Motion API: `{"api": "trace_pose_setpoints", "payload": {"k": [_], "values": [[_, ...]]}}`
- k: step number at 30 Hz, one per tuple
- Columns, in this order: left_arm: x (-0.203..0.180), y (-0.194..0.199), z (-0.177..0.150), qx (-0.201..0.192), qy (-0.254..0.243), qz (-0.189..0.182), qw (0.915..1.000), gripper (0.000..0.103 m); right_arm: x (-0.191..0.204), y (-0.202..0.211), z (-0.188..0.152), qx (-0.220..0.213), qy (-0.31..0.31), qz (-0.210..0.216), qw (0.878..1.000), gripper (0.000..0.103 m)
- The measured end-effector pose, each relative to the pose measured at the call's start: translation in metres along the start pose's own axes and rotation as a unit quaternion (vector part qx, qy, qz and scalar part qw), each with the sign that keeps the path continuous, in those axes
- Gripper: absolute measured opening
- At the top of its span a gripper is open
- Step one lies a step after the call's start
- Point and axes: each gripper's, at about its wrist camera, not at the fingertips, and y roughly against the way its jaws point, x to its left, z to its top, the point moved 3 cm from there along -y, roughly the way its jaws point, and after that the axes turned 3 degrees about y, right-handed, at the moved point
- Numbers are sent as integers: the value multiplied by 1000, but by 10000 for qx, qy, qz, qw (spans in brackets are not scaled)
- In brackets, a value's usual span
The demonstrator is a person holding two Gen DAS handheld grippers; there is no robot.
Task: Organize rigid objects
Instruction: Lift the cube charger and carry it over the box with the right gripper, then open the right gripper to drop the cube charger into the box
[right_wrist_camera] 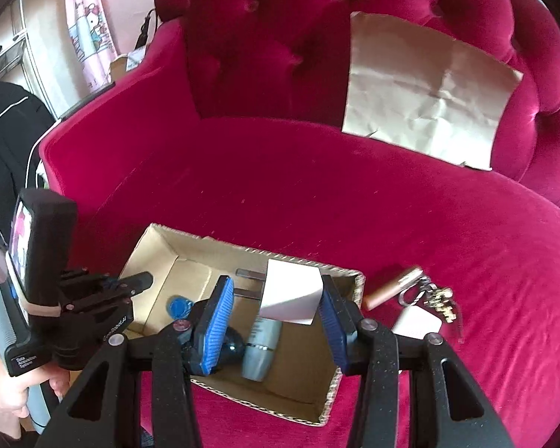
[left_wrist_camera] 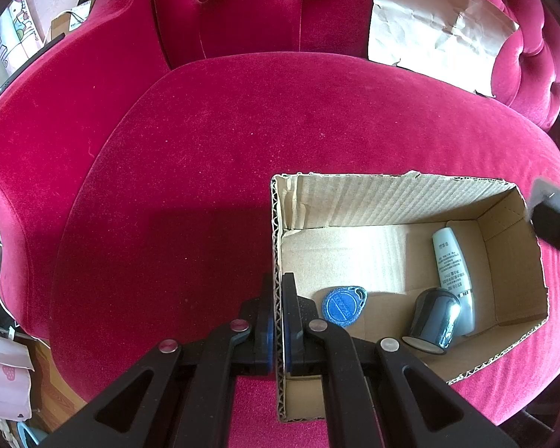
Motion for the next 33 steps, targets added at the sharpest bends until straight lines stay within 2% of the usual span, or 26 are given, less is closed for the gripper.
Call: {"api": "trace_pose_setpoints", "payload": {"k": [18,30,33], "values": [[1,0,0,-9,0,-7,10000,3,27,-47,-13,474,104,235,9985,49],[1,0,-1,-11,-2,-5,10000,3,28,-51,-10,470,62,211,9987,50],[0,1,-2,-8,-11,0,10000,3,28,-48,-10,410,65,162,9990,55]]}}
